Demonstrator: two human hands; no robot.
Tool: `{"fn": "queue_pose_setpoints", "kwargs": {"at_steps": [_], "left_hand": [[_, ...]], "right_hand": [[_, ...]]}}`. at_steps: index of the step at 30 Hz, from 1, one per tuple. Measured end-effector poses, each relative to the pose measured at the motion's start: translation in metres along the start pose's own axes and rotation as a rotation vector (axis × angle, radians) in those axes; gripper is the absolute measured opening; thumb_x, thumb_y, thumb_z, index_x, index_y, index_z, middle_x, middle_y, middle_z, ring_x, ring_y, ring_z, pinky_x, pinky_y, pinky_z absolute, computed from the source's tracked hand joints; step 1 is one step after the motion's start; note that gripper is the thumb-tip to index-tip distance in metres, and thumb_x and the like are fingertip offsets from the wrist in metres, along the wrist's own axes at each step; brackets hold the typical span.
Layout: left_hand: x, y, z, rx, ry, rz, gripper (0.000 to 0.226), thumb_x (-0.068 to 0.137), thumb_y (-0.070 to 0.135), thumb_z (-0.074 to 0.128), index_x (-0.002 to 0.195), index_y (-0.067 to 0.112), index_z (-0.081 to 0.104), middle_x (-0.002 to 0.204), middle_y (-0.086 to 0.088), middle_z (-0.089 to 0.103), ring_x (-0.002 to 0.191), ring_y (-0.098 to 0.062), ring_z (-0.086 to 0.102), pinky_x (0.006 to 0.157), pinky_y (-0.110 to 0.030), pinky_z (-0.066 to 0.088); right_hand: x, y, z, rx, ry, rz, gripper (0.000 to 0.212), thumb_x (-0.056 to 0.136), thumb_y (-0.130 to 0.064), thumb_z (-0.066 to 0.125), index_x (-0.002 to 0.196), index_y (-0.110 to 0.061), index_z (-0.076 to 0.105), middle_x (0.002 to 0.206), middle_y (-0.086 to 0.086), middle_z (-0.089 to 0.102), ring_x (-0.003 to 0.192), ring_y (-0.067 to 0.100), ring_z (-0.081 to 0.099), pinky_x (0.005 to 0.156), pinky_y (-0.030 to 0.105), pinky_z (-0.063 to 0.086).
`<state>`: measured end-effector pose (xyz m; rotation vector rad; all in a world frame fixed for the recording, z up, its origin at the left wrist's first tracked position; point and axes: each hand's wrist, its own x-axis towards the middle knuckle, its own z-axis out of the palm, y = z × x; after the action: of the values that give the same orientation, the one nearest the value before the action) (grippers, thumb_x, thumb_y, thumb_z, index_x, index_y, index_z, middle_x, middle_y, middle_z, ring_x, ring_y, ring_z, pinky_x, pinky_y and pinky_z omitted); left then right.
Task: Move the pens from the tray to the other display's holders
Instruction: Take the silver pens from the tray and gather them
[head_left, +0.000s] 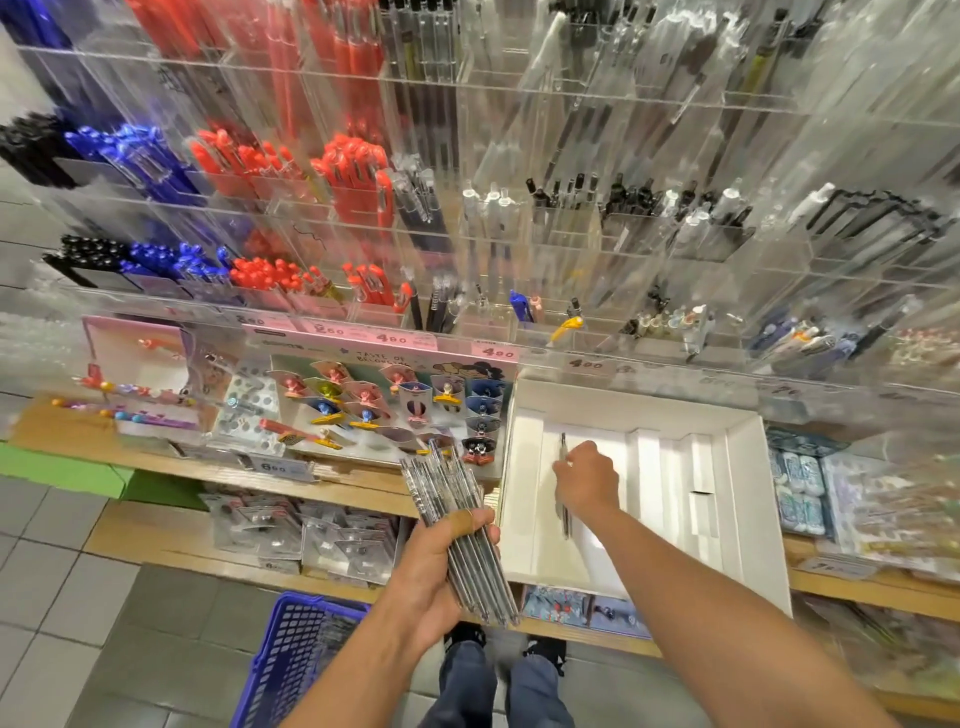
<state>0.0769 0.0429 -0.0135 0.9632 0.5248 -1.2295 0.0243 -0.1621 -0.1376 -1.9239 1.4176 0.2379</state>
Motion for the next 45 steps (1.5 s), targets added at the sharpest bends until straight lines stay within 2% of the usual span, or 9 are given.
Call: {"fn": "queue_pose_setpoints", "kwargs": {"at_steps": [10,16,20,22,26,29,36,41,45], "left_hand": [[-0.021,0.003,-0.01,0.0,0.035,0.075,0.028,0.069,0.002,0.072,0.095,-0.004,0.063,0.071,-0.013,0.065,0.058,-0.02,0.065,0.057,-0.033,0.06],[-0.041,-0.021,-0.018,-0.034,0.111,0.166,0.028,0.067,0.008,0.074,0.092,-0.001,0.066,0.071,-0.012,0.066,0.06,-0.02,0.065,0.064,-0.035,0.058],[-0.061,-0.044,-0.032,-0.079,0.169,0.213,0.026,0.066,0.012,0.076,0.088,0.0,0.07,0.075,-0.011,0.068,0.062,-0.017,0.065,0.063,-0.032,0.054],[-0.072,-0.056,-0.041,-0.122,0.182,0.246,0.024,0.065,0.013,0.078,0.085,0.0,0.072,0.075,-0.011,0.068,0.061,-0.018,0.065,0.06,-0.031,0.054],[-0.091,-0.073,-0.061,-0.213,0.207,0.303,0.033,0.061,0.013,0.081,0.09,-0.001,0.072,0.077,-0.013,0.07,0.063,-0.019,0.066,0.056,-0.029,0.057],[-0.107,-0.079,-0.076,-0.256,0.229,0.352,0.036,0.061,0.013,0.081,0.092,-0.003,0.072,0.076,-0.013,0.069,0.064,-0.019,0.065,0.057,-0.028,0.057],[-0.151,-0.088,-0.135,-0.418,0.329,0.478,0.056,0.065,0.011,0.08,0.114,-0.009,0.062,0.078,-0.013,0.07,0.063,-0.019,0.068,0.053,-0.03,0.057],[-0.182,-0.103,-0.202,-0.548,0.483,0.524,0.038,0.085,0.0,0.068,0.12,-0.012,0.06,0.079,-0.016,0.065,0.056,-0.017,0.067,0.047,-0.027,0.054],[-0.194,-0.126,-0.281,-0.599,0.583,0.499,0.015,0.088,-0.005,0.064,0.102,-0.008,0.065,0.07,-0.014,0.066,0.052,-0.017,0.066,0.046,-0.026,0.055]], "right_hand": [[-0.009,0.029,-0.02,-0.397,-0.076,-0.081,0.018,0.093,-0.013,0.049,0.098,-0.001,0.061,0.103,0.01,0.061,0.102,0.028,0.061,0.073,0.029,0.047],[-0.02,0.029,-0.022,-0.122,-0.036,0.037,0.05,0.082,-0.015,0.067,0.119,0.002,0.037,0.102,0.015,0.058,0.098,0.035,0.061,0.072,0.036,0.05],[-0.037,0.014,-0.033,0.131,-0.132,-0.059,0.01,0.083,-0.012,0.063,0.077,-0.008,0.055,0.068,0.007,0.054,0.067,0.028,0.057,0.06,0.03,0.039],[-0.046,0.003,-0.042,0.234,-0.193,-0.199,0.027,0.088,-0.008,0.056,0.061,-0.014,0.052,0.057,0.002,0.045,0.056,0.022,0.046,0.062,0.034,0.04],[-0.09,-0.026,-0.056,0.363,-0.364,-0.392,0.016,0.097,-0.01,0.049,0.101,-0.013,0.064,0.08,0.001,0.056,0.07,0.016,0.052,0.068,0.032,0.049],[-0.132,-0.046,-0.05,0.403,-0.569,-0.487,0.019,0.099,-0.007,0.047,0.105,-0.017,0.062,0.096,0.006,0.058,0.076,0.016,0.054,0.065,0.025,0.049],[-0.218,-0.083,0.018,0.364,-0.975,-0.507,0.024,0.1,-0.002,0.04,0.106,-0.014,0.06,0.084,0.007,0.059,0.064,0.009,0.056,0.057,0.024,0.05],[-0.274,-0.089,0.104,0.239,-1.039,-0.536,0.019,0.099,0.0,0.045,0.116,-0.004,0.052,0.096,0.007,0.06,0.064,0.008,0.056,0.057,0.02,0.048],[-0.32,-0.082,0.189,0.2,-1.099,-0.5,0.014,0.099,-0.001,0.045,0.094,-0.01,0.054,0.074,0.005,0.06,0.053,0.01,0.054,0.05,0.02,0.047]]}}
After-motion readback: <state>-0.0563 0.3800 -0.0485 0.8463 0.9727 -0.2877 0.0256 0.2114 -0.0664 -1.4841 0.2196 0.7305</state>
